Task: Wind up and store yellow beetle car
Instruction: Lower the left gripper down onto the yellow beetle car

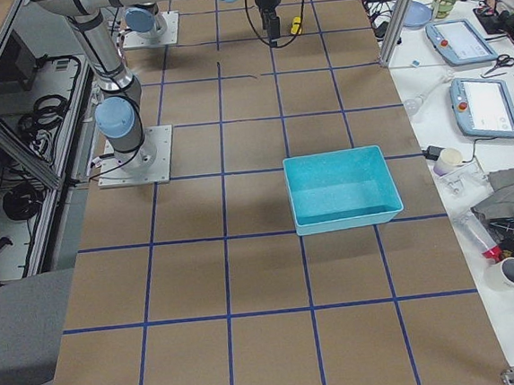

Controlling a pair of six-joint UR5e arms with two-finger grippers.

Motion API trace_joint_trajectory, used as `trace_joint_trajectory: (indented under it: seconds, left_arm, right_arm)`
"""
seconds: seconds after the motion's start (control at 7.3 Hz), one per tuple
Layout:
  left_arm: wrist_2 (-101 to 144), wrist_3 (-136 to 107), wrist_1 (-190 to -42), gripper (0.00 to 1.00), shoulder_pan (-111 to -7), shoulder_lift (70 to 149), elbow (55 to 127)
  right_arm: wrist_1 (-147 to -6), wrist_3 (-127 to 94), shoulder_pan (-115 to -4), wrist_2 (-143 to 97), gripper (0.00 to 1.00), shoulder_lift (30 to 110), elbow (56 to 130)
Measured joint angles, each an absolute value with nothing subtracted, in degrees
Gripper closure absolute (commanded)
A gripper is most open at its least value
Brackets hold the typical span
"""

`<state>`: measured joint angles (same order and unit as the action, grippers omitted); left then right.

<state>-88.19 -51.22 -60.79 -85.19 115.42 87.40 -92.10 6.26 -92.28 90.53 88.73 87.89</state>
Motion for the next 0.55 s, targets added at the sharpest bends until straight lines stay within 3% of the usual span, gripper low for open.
trace_joint_trajectory:
  seconds: [0.55]
  left_arm:
    - [-87.3,-64.8,-55.6,0.0,-84.3,123.0,87.6]
  right_arm:
    - [-92.8,6.2,-92.3,90.5,0.0,88.7,87.9]
